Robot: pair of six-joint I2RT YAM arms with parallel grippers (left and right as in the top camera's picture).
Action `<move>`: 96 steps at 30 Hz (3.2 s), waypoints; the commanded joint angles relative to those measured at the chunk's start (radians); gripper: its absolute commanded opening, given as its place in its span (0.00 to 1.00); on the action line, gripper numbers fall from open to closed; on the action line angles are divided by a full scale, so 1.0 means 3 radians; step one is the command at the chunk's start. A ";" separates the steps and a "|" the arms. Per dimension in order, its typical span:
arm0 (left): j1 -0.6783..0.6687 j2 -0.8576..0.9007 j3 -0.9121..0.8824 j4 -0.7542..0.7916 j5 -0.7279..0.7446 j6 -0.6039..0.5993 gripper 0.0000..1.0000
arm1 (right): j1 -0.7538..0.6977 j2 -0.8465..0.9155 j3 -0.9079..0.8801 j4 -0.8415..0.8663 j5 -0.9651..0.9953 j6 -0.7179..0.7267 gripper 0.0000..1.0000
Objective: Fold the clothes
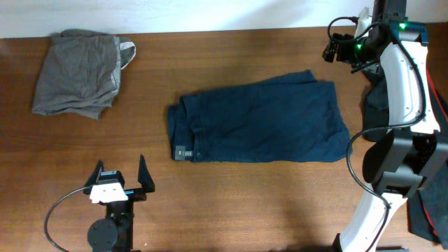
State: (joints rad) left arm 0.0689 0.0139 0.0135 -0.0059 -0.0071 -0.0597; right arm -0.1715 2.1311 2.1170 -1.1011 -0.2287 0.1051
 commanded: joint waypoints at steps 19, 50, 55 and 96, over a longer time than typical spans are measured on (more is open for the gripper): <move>0.0010 0.2867 0.2313 -0.0207 0.1047 0.0078 0.99 | 0.0006 -0.0014 0.0069 0.0175 -0.0572 0.0028 0.98; -0.0228 0.6157 0.3937 -0.1863 0.1391 -0.0837 0.99 | 0.0003 -0.0013 0.0069 0.0141 -0.0482 0.0027 0.99; -0.0228 0.6455 0.3937 -0.1766 0.1770 -0.0837 0.99 | 0.0003 -0.0013 0.0069 0.0141 -0.0469 0.0025 0.99; -0.0651 0.6729 0.3937 -0.1200 0.1326 -0.0848 0.24 | 0.0003 -0.0006 0.0066 0.0025 -0.0407 0.0015 0.99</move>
State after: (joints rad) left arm -0.1223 2.0006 1.2133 -0.3717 0.4091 -0.3172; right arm -0.1715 2.1311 2.1189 -1.0916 -0.3603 0.1059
